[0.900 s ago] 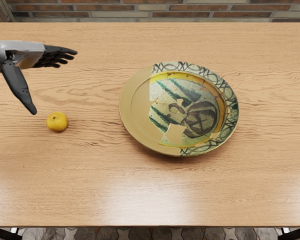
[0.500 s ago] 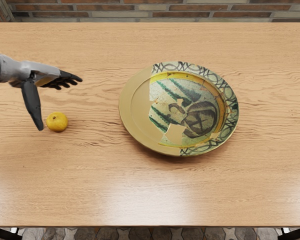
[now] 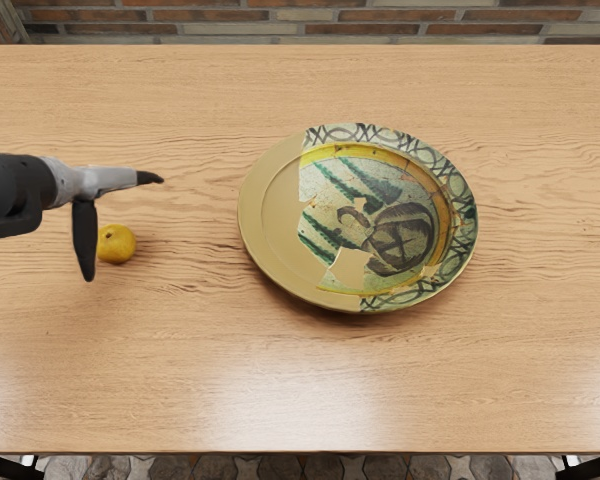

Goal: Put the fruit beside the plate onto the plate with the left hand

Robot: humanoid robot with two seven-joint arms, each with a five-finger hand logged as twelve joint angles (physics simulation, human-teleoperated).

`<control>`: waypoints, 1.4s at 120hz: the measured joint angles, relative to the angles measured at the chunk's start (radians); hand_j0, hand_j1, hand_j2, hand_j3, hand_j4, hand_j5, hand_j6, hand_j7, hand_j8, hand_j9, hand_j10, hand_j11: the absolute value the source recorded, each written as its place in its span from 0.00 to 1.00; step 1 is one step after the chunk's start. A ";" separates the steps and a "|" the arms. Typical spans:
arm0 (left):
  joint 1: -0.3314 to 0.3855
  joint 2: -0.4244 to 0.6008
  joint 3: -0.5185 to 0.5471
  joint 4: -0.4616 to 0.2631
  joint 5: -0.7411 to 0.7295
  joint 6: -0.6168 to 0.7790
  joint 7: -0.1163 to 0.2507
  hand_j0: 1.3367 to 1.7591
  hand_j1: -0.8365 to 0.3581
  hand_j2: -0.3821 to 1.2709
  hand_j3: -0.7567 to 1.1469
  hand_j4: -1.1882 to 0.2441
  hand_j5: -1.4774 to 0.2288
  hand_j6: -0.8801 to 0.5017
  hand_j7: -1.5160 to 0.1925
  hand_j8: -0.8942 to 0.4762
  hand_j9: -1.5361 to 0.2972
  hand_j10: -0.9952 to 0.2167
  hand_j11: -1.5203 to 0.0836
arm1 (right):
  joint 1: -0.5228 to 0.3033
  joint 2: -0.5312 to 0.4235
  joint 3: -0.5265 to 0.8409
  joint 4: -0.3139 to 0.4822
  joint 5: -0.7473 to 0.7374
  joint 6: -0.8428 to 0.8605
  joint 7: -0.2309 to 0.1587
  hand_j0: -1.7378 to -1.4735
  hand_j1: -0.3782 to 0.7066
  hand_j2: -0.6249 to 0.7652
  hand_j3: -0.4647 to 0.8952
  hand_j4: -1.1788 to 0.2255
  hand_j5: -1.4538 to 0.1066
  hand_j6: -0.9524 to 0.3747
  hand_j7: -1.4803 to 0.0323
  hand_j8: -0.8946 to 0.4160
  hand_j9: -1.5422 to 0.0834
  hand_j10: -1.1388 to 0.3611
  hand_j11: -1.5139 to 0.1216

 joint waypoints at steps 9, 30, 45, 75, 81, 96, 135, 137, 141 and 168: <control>0.051 -0.013 0.001 -0.003 0.059 0.060 0.000 0.76 0.98 0.23 0.40 0.82 0.85 0.62 0.88 0.64 0.83 0.80 0.94 | 0.000 0.000 0.000 0.000 0.000 0.000 0.000 0.30 0.03 0.45 0.34 0.84 0.93 0.72 0.98 0.68 0.95 0.76 0.93; 0.096 -0.023 0.003 0.001 0.135 0.133 0.001 0.76 0.96 0.24 0.40 0.80 0.84 0.61 0.86 0.63 0.82 0.79 0.92 | 0.000 0.000 -0.001 0.000 -0.001 0.000 0.000 0.30 0.03 0.45 0.34 0.84 0.93 0.72 0.98 0.68 0.95 0.76 0.93; 0.106 -0.031 0.006 0.004 0.156 0.144 0.001 0.76 0.93 0.24 0.40 0.78 0.82 0.58 0.84 0.60 0.79 0.76 0.89 | 0.000 0.000 -0.001 0.000 -0.001 0.000 0.000 0.30 0.03 0.45 0.34 0.84 0.93 0.72 0.98 0.68 0.95 0.76 0.93; 0.109 -0.072 0.023 0.051 0.188 0.150 0.001 0.76 0.83 0.25 0.40 0.71 0.74 0.51 0.76 0.53 0.72 0.68 0.81 | 0.000 0.000 -0.001 0.000 -0.001 0.000 0.000 0.30 0.03 0.45 0.34 0.84 0.93 0.72 0.98 0.68 0.95 0.76 0.93; 0.110 -0.072 0.025 0.056 0.191 0.151 0.001 0.76 0.81 0.25 0.40 0.70 0.73 0.50 0.75 0.52 0.71 0.67 0.80 | 0.000 0.000 -0.001 0.000 -0.001 0.000 0.000 0.30 0.03 0.45 0.34 0.84 0.93 0.72 0.98 0.68 0.95 0.76 0.93; 0.117 -0.066 0.039 0.062 0.195 0.171 0.001 0.76 0.79 0.26 0.40 0.68 0.71 0.48 0.73 0.50 0.69 0.65 0.78 | 0.000 0.000 -0.001 0.000 -0.001 0.000 0.000 0.30 0.03 0.45 0.34 0.84 0.93 0.72 0.98 0.68 0.95 0.76 0.93; 0.123 -0.074 0.135 0.097 0.237 0.327 0.001 0.76 0.77 0.26 0.40 0.67 0.69 0.47 0.71 0.48 0.68 0.63 0.76 | 0.000 0.000 -0.001 0.000 -0.001 0.000 0.000 0.30 0.03 0.45 0.34 0.84 0.93 0.72 0.98 0.68 0.95 0.76 0.93; 0.123 -0.073 0.140 0.099 0.238 0.334 0.001 0.76 0.77 0.26 0.40 0.67 0.69 0.47 0.71 0.48 0.68 0.63 0.76 | 0.000 0.000 -0.001 0.000 -0.001 0.000 0.000 0.30 0.03 0.45 0.34 0.84 0.93 0.72 0.98 0.68 0.95 0.76 0.93; 0.124 -0.078 0.148 0.103 0.239 0.345 0.001 0.76 0.77 0.26 0.40 0.67 0.69 0.47 0.71 0.48 0.68 0.63 0.76 | 0.000 0.000 -0.001 0.000 -0.001 0.000 0.000 0.30 0.03 0.45 0.34 0.84 0.93 0.72 0.98 0.68 0.95 0.76 0.93; 0.131 -0.135 0.196 0.139 0.254 0.371 0.001 0.76 0.74 0.26 0.40 0.65 0.67 0.45 0.70 0.46 0.66 0.61 0.74 | 0.000 0.000 0.000 0.000 -0.001 0.000 0.000 0.30 0.03 0.45 0.34 0.84 0.93 0.72 0.98 0.68 0.95 0.76 0.93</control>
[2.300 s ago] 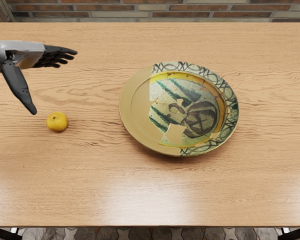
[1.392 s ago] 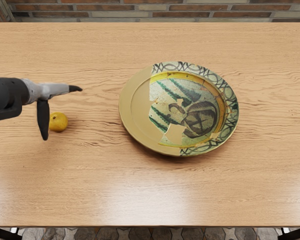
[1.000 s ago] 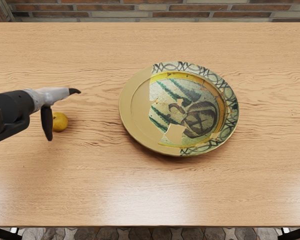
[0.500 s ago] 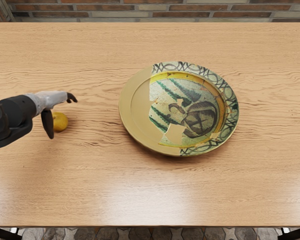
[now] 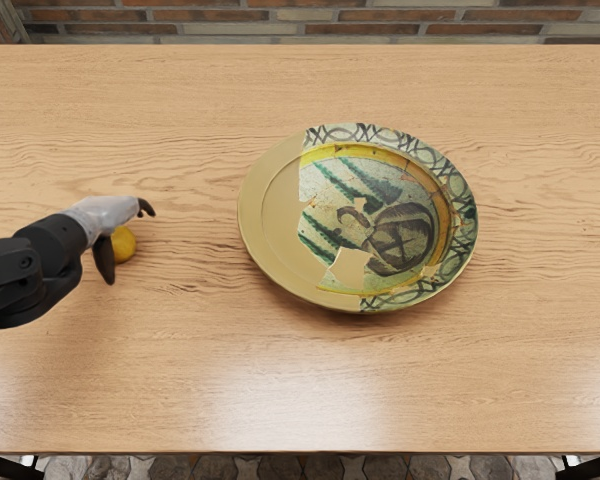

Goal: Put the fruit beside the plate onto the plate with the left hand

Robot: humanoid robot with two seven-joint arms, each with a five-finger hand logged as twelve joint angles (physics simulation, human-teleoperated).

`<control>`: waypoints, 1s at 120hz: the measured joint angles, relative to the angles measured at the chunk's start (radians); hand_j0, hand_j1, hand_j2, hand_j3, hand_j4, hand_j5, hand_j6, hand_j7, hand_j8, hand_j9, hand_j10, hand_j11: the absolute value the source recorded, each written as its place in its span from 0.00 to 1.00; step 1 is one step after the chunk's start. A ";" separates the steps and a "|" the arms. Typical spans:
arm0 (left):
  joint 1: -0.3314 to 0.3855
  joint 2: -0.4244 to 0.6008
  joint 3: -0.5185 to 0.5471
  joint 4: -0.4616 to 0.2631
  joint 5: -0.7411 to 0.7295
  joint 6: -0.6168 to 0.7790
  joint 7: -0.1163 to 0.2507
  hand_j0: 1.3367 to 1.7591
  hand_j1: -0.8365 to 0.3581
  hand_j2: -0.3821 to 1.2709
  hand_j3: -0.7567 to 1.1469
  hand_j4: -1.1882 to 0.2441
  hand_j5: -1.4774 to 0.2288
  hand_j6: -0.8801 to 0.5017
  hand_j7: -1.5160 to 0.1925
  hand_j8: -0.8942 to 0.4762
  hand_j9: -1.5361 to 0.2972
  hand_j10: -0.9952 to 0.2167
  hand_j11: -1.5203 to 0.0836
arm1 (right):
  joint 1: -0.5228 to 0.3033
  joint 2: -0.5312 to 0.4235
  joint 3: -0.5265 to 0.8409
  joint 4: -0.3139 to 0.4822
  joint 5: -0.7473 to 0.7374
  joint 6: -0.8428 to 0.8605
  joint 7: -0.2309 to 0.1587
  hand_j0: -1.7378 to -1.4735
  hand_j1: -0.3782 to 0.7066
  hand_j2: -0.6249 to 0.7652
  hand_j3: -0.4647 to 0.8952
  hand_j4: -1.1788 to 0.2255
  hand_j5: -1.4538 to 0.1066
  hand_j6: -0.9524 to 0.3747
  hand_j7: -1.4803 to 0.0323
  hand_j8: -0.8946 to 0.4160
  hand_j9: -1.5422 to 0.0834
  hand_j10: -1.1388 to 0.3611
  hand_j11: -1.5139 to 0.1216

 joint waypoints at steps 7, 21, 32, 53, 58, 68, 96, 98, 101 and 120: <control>0.000 0.000 0.004 0.004 0.001 0.002 0.000 0.76 0.73 0.27 0.40 0.64 0.66 0.44 0.68 0.45 0.65 0.60 0.73 | 0.000 0.000 0.000 0.000 0.000 0.000 0.000 0.30 0.03 0.45 0.34 0.84 0.93 0.72 0.98 0.68 0.95 0.76 0.93; -0.001 0.009 0.008 0.007 0.003 0.007 0.000 0.76 0.69 0.27 0.40 0.61 0.63 0.41 0.66 0.43 0.62 0.57 0.70 | 0.000 0.000 0.000 0.000 0.000 0.000 0.000 0.30 0.03 0.45 0.34 0.84 0.93 0.72 0.98 0.68 0.95 0.76 0.93; -0.001 0.014 0.009 0.006 0.003 0.013 0.000 0.76 0.66 0.27 0.40 0.59 0.61 0.39 0.63 0.41 0.60 0.54 0.68 | 0.000 0.000 0.000 0.000 0.000 0.000 0.000 0.30 0.03 0.45 0.34 0.84 0.93 0.72 0.98 0.68 0.95 0.76 0.93; -0.001 0.015 0.010 0.001 0.003 0.017 0.000 0.76 0.61 0.28 0.40 0.56 0.58 0.36 0.60 0.37 0.57 0.50 0.64 | 0.000 0.000 0.000 0.000 0.000 0.000 0.000 0.30 0.03 0.45 0.34 0.84 0.93 0.72 0.98 0.68 0.95 0.76 0.93; 0.000 0.015 0.010 0.000 0.003 0.017 0.000 0.76 0.61 0.28 0.40 0.56 0.57 0.35 0.59 0.37 0.56 0.50 0.63 | 0.000 0.000 0.000 0.000 0.000 0.000 0.000 0.30 0.03 0.45 0.34 0.84 0.93 0.72 0.98 0.68 0.95 0.76 0.93; 0.000 0.017 0.011 0.000 0.003 0.017 0.000 0.76 0.59 0.28 0.40 0.55 0.56 0.34 0.58 0.36 0.55 0.49 0.62 | 0.000 0.000 0.000 0.000 0.000 0.000 0.000 0.30 0.03 0.45 0.34 0.84 0.93 0.72 0.98 0.68 0.95 0.76 0.93; 0.000 0.018 0.012 -0.001 0.004 0.016 0.000 0.76 0.54 0.29 0.40 0.51 0.52 0.31 0.55 0.33 0.52 0.45 0.58 | 0.000 0.000 0.000 0.000 0.000 0.000 0.001 0.30 0.03 0.45 0.34 0.84 0.93 0.72 0.98 0.68 0.95 0.76 0.93; -0.001 0.018 0.012 0.000 0.004 0.016 0.000 0.76 0.54 0.29 0.40 0.51 0.52 0.31 0.54 0.33 0.52 0.44 0.58 | 0.000 0.000 0.000 0.000 0.000 0.000 0.000 0.30 0.03 0.45 0.34 0.84 0.93 0.72 0.98 0.68 0.95 0.76 0.93; -0.001 0.026 0.014 0.000 0.004 0.015 0.000 0.76 0.53 0.29 0.40 0.51 0.52 0.31 0.54 0.33 0.51 0.44 0.57 | 0.000 0.000 0.000 0.000 0.000 0.000 0.001 0.30 0.03 0.45 0.34 0.84 0.93 0.72 0.98 0.68 0.95 0.76 0.93; 0.000 0.046 0.028 0.000 0.004 0.015 0.000 0.76 0.51 0.29 0.40 0.47 0.48 0.33 0.50 0.31 0.48 0.40 0.54 | 0.000 0.000 0.000 0.000 0.001 0.000 0.001 0.30 0.03 0.45 0.34 0.84 0.93 0.72 0.98 0.68 0.95 0.76 0.93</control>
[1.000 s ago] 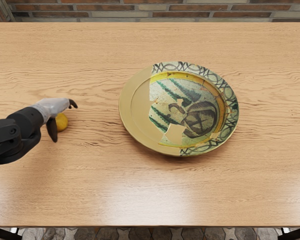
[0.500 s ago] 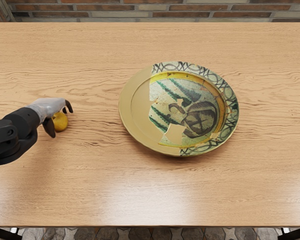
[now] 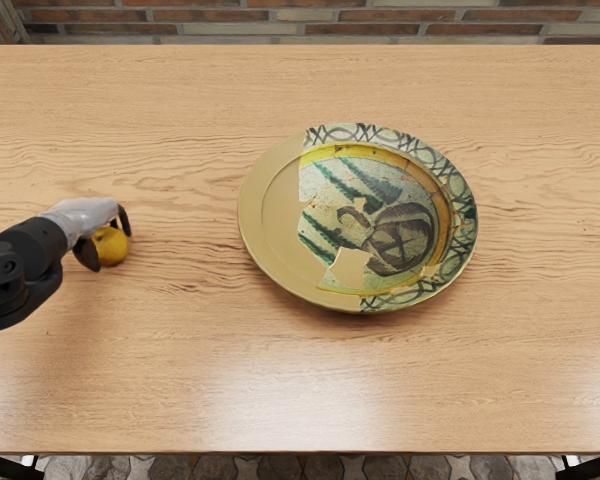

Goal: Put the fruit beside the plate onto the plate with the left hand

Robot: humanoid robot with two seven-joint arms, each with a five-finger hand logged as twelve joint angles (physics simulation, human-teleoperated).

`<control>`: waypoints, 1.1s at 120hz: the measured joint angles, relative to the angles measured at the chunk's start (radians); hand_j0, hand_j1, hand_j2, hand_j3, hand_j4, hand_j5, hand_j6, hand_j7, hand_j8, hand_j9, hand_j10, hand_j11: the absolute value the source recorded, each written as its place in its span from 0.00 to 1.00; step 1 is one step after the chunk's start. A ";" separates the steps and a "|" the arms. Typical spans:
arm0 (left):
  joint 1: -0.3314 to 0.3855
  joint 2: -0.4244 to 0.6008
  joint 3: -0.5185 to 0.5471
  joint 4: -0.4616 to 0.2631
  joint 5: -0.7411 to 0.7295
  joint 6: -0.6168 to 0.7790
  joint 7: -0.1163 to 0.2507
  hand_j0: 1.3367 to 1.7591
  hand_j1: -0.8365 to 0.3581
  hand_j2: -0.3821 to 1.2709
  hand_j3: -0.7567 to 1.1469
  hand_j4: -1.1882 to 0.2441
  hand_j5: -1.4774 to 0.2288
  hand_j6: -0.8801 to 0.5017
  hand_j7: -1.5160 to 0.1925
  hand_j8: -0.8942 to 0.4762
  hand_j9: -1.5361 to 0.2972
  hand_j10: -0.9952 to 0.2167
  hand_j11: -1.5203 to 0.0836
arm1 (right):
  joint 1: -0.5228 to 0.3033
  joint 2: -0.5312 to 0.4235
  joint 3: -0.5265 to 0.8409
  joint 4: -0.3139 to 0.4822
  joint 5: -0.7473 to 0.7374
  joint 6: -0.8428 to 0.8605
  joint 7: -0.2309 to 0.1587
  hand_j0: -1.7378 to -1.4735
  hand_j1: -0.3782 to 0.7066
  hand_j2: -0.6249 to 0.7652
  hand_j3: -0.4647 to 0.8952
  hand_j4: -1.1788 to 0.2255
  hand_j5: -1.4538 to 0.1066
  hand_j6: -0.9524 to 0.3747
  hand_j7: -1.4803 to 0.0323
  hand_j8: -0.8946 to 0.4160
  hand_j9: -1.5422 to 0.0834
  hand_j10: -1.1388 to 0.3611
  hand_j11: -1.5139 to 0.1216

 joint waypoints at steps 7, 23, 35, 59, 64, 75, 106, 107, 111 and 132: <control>0.000 0.000 0.003 0.000 0.001 0.000 0.000 0.76 0.50 0.29 0.40 0.46 0.47 0.35 0.49 0.33 0.46 0.39 0.52 | 0.000 0.000 0.000 0.000 0.000 0.000 0.000 0.30 0.03 0.45 0.34 0.84 0.93 0.72 0.98 0.68 0.95 0.76 0.93; 0.000 0.000 0.007 0.000 0.002 0.001 0.001 0.75 0.50 0.31 0.40 0.46 0.43 0.37 0.45 0.33 0.43 0.35 0.48 | 0.000 0.000 0.000 0.000 0.000 0.000 0.000 0.30 0.03 0.45 0.34 0.84 0.93 0.72 0.98 0.68 0.95 0.76 0.93; 0.000 0.000 0.007 0.000 0.003 0.001 0.000 0.74 0.52 0.31 0.40 0.45 0.39 0.37 0.41 0.32 0.39 0.32 0.44 | 0.000 0.000 0.000 0.000 0.000 0.000 0.000 0.30 0.03 0.45 0.34 0.84 0.93 0.72 0.98 0.68 0.95 0.76 0.93; -0.008 -0.002 0.006 -0.001 -0.001 0.000 0.000 0.74 0.54 0.38 0.40 0.42 0.31 0.36 0.33 0.31 0.32 0.25 0.35 | 0.001 0.000 0.001 -0.001 0.000 0.000 0.000 0.30 0.03 0.45 0.34 0.84 0.93 0.72 0.98 0.68 0.95 0.76 0.93; -0.012 -0.002 0.005 -0.001 -0.004 -0.002 -0.001 0.74 0.57 0.37 0.40 0.42 0.30 0.36 0.32 0.31 0.31 0.24 0.34 | 0.001 0.000 0.001 -0.001 0.000 0.000 0.000 0.30 0.03 0.45 0.34 0.84 0.93 0.72 0.98 0.68 0.95 0.76 0.93; -0.049 0.000 0.004 -0.008 -0.008 -0.012 0.000 0.74 0.52 0.46 0.40 0.41 0.28 0.36 0.30 0.32 0.30 0.22 0.33 | 0.001 0.000 0.001 -0.001 0.000 0.000 0.000 0.30 0.03 0.45 0.34 0.84 0.93 0.72 0.98 0.68 0.95 0.76 0.93; -0.187 -0.006 -0.007 -0.019 -0.075 -0.124 0.000 0.75 0.50 0.53 0.40 0.40 0.26 0.35 0.29 0.31 0.29 0.20 0.32 | 0.002 0.000 0.002 -0.002 0.000 0.000 0.001 0.30 0.03 0.45 0.34 0.84 0.93 0.72 0.98 0.68 0.95 0.76 0.93; -0.192 -0.007 -0.007 -0.019 -0.078 -0.128 0.000 0.75 0.50 0.52 0.40 0.40 0.26 0.35 0.29 0.31 0.29 0.20 0.32 | 0.002 0.000 0.002 -0.002 0.000 0.000 0.001 0.30 0.03 0.45 0.34 0.84 0.93 0.72 0.98 0.68 0.95 0.76 0.93; -0.208 -0.010 -0.009 -0.019 -0.092 -0.142 0.000 0.75 0.51 0.50 0.40 0.40 0.27 0.35 0.29 0.32 0.29 0.20 0.32 | 0.002 0.000 0.002 -0.002 0.000 0.000 0.001 0.30 0.03 0.45 0.34 0.84 0.93 0.72 0.98 0.68 0.95 0.76 0.93; -0.217 -0.049 -0.083 -0.023 -0.135 -0.230 0.000 0.75 0.48 0.54 0.40 0.40 0.27 0.36 0.29 0.32 0.29 0.20 0.32 | 0.002 0.000 0.002 -0.002 0.000 0.000 0.003 0.30 0.03 0.45 0.34 0.84 0.93 0.72 0.98 0.68 0.95 0.76 0.93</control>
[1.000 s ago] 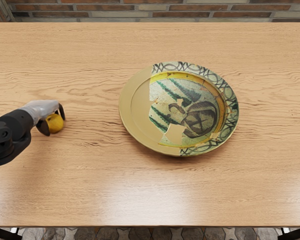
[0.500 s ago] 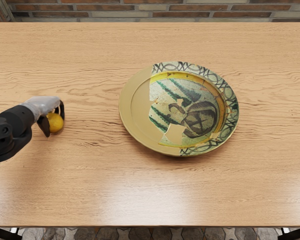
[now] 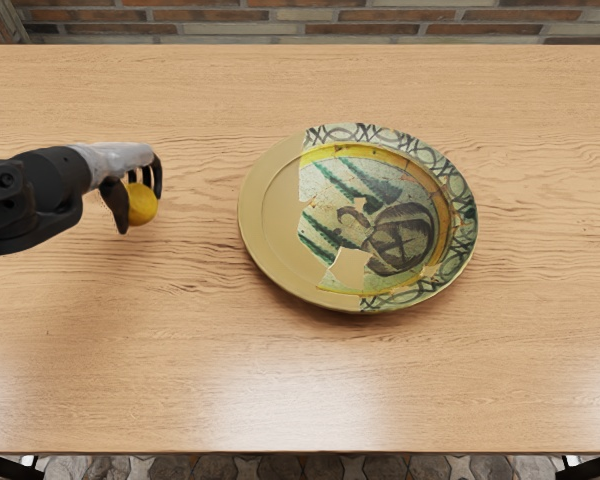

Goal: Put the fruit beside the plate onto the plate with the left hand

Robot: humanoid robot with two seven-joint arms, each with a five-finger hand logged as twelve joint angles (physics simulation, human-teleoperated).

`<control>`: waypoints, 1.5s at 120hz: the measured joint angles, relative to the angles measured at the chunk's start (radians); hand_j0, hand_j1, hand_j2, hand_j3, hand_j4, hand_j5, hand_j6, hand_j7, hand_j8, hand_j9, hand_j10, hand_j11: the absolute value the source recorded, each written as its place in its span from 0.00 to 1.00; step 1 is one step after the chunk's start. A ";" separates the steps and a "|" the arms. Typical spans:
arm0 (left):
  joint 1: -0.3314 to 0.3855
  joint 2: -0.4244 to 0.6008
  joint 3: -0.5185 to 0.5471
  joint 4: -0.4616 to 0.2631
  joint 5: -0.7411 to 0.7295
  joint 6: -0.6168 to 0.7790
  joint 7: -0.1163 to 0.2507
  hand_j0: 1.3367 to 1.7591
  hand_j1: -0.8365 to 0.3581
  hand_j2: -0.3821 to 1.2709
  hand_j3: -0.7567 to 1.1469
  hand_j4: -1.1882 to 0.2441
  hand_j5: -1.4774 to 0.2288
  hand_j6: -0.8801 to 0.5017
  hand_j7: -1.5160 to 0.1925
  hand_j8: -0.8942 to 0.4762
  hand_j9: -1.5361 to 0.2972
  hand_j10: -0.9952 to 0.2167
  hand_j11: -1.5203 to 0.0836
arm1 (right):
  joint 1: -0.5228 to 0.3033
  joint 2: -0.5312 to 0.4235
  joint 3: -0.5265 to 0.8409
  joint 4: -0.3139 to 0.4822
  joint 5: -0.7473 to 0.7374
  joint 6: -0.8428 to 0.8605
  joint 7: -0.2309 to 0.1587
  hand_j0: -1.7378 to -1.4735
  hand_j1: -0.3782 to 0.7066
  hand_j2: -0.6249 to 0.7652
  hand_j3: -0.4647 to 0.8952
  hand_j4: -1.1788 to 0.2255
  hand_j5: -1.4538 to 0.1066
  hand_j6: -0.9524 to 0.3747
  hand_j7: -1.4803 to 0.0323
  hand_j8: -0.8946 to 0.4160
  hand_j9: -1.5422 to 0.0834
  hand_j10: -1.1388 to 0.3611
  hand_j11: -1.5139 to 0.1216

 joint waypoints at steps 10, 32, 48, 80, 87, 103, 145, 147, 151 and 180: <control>-0.015 -0.032 -0.039 -0.001 -0.011 -0.025 0.000 0.75 0.47 0.55 0.40 0.41 0.26 0.36 0.29 0.33 0.29 0.20 0.32 | 0.000 0.000 0.000 0.000 0.000 0.000 0.001 0.30 0.03 0.45 0.34 0.84 0.93 0.72 0.98 0.68 0.95 0.76 0.93; -0.026 -0.106 -0.106 -0.002 -0.018 -0.045 0.000 0.75 0.46 0.56 0.40 0.42 0.25 0.36 0.29 0.33 0.29 0.20 0.32 | 0.001 0.000 0.000 0.000 0.000 0.000 0.003 0.30 0.03 0.45 0.34 0.84 0.93 0.72 0.98 0.68 0.95 0.76 0.93; -0.027 -0.144 -0.132 -0.002 -0.018 -0.044 0.000 0.75 0.46 0.57 0.40 0.41 0.25 0.36 0.28 0.33 0.29 0.20 0.32 | 0.001 0.000 0.000 0.000 0.000 0.000 0.004 0.30 0.03 0.45 0.34 0.84 0.93 0.72 0.98 0.68 0.95 0.76 0.93; -0.027 -0.267 -0.204 0.001 -0.015 -0.041 0.000 0.75 0.45 0.59 0.40 0.42 0.24 0.37 0.29 0.34 0.29 0.20 0.32 | 0.002 0.000 0.000 0.000 0.000 0.000 0.006 0.30 0.03 0.45 0.34 0.84 0.93 0.72 0.98 0.68 0.95 0.76 0.93; -0.030 -0.282 -0.213 0.004 -0.013 -0.041 0.000 0.75 0.45 0.59 0.40 0.42 0.24 0.37 0.29 0.34 0.29 0.20 0.32 | 0.001 0.000 0.000 0.000 0.000 0.000 0.005 0.30 0.03 0.45 0.34 0.84 0.93 0.72 0.98 0.68 0.95 0.76 0.93; -0.039 -0.354 -0.220 0.052 -0.011 -0.041 0.000 0.75 0.45 0.59 0.40 0.42 0.24 0.37 0.29 0.34 0.29 0.20 0.32 | 0.001 0.000 0.000 0.000 0.000 0.000 0.006 0.30 0.03 0.45 0.34 0.84 0.93 0.72 0.98 0.68 0.95 0.76 0.93; -0.033 -0.425 -0.170 0.225 -0.001 -0.043 0.000 0.75 0.44 0.59 0.40 0.42 0.25 0.36 0.30 0.34 0.29 0.20 0.32 | 0.000 0.000 0.000 0.000 0.000 0.000 0.006 0.30 0.03 0.45 0.34 0.84 0.93 0.72 0.98 0.68 0.95 0.76 0.93; -0.033 -0.426 -0.167 0.229 -0.001 -0.042 0.000 0.75 0.44 0.59 0.40 0.42 0.25 0.36 0.30 0.34 0.29 0.20 0.32 | 0.000 0.000 0.000 0.000 0.000 0.000 0.006 0.30 0.03 0.45 0.34 0.84 0.93 0.72 0.98 0.68 0.95 0.76 0.93; -0.033 -0.428 -0.163 0.235 -0.001 -0.042 0.000 0.75 0.44 0.59 0.40 0.42 0.25 0.36 0.30 0.34 0.29 0.20 0.32 | 0.000 0.000 0.000 0.000 0.000 0.000 0.006 0.30 0.03 0.45 0.34 0.84 0.93 0.72 0.98 0.68 0.95 0.76 0.93; -0.039 -0.468 -0.149 0.249 0.000 -0.042 0.000 0.75 0.45 0.58 0.40 0.41 0.25 0.36 0.30 0.33 0.29 0.21 0.32 | -0.001 0.000 0.000 0.000 0.000 0.000 0.006 0.30 0.03 0.45 0.34 0.84 0.93 0.72 0.98 0.68 0.95 0.76 0.93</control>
